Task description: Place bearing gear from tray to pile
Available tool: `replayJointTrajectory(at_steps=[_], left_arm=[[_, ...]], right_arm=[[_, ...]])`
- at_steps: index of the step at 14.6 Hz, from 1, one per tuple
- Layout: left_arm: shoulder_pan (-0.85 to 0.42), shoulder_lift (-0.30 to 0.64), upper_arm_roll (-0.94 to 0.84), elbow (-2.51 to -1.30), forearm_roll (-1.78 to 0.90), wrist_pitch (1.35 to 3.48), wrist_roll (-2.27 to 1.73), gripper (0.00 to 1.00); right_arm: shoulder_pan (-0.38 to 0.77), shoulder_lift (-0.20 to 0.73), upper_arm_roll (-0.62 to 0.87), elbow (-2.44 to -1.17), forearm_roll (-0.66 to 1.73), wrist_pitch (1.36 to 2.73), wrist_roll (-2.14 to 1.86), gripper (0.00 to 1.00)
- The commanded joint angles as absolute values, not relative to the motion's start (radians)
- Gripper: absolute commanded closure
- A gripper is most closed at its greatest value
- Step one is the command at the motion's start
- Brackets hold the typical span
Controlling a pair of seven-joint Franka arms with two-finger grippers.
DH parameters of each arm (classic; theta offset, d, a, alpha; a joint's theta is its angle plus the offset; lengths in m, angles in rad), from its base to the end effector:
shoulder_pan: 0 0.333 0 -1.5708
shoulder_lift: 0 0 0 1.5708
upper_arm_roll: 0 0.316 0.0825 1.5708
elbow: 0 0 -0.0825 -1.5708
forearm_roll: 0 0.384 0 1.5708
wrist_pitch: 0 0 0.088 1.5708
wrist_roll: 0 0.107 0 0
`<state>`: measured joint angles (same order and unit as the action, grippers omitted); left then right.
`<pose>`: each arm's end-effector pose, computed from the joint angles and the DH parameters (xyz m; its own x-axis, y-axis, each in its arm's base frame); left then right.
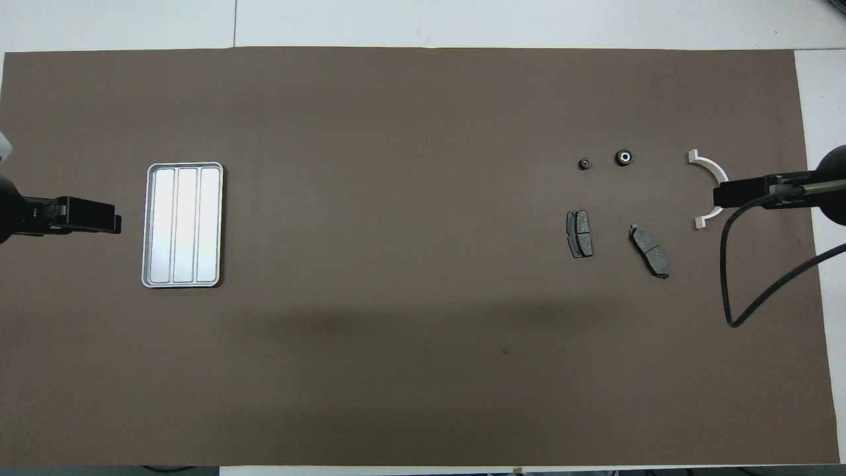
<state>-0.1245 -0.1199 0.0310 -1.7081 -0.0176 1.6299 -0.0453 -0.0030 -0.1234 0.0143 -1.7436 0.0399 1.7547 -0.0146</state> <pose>0.5195 -0.0495 0.6292 0.9981 -0.0471 0.0406 -0.0481 -0.9986 0.0232 0.5321 0.0100 0.6260 0.9907 0.0186 0.1345 0.0237 -0.9991 -0.0361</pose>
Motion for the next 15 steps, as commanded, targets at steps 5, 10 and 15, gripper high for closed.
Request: replayJointTrajectory(at_steps=[5,10,15], left_arm=[[-0.127,-0.152,0.035,-1.744,-0.014,1.644,-0.051,0.00],[-0.127,-0.152,0.035,-1.744,-0.014,1.644,-0.051,0.00],[-0.127,-0.152,0.035,-1.744,-0.014,1.644,-0.051,0.00]], right_arm=[[-0.003,-0.124,0.012,-1.712,0.058,1.622,-0.002,0.00],[-0.003,-0.127,0.012,-1.710,0.051,1.602,-0.002,0.00],[-0.003,-0.127,0.014,-1.710,0.051,1.601,0.002,0.00]])
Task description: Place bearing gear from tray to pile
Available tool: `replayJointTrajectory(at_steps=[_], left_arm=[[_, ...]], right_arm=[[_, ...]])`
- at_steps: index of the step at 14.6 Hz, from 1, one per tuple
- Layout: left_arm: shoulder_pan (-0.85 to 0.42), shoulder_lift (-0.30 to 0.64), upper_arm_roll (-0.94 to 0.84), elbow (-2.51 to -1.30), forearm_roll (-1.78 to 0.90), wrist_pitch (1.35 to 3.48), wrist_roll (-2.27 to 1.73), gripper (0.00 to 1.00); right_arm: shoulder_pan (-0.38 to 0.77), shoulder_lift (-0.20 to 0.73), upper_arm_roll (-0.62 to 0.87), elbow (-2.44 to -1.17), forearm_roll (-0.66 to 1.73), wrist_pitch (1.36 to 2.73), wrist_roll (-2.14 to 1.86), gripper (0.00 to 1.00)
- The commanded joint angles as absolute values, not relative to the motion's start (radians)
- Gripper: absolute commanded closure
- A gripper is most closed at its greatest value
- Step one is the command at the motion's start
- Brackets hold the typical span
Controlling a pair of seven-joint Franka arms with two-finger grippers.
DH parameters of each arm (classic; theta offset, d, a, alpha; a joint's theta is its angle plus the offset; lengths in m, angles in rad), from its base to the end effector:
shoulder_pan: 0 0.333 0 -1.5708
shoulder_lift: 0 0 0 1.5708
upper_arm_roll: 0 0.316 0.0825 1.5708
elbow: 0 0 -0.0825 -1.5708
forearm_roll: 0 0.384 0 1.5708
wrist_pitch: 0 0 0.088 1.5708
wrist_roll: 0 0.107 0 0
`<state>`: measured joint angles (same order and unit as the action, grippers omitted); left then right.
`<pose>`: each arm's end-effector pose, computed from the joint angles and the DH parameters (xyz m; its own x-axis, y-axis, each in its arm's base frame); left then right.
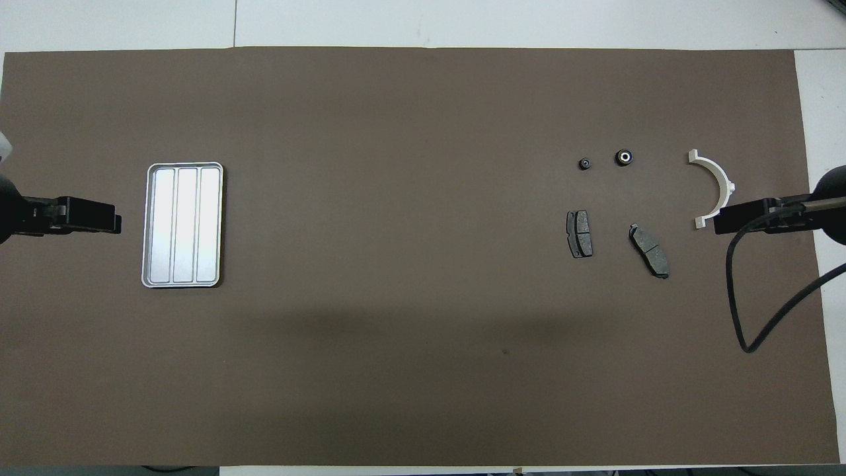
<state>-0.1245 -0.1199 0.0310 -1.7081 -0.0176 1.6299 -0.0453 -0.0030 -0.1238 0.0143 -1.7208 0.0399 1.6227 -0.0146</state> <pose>0.5195 -0.0495 0.6292 0.9981 -0.0471 0.0406 -0.0481 -0.9986 0.0232 0.5195 0.0104 0.6245 0.9994 0.0238 0.0262 0.0247 -0.9990 -0.0377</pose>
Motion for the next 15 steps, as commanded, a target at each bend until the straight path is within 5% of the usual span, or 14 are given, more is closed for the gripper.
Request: replayJointTrajectory(at_steps=[1,15], left_arm=[[-0.127,-0.152,0.035,-1.744,-0.014,1.644,-0.051,0.00],[-0.127,-0.152,0.035,-1.744,-0.014,1.646,-0.051,0.00]], right_arm=[[-0.003,-0.127,0.014,-1.712,0.049,1.601,0.002,0.00],[-0.003,-0.126,0.015,-1.704,-0.035,1.589,-0.005,0.00]])
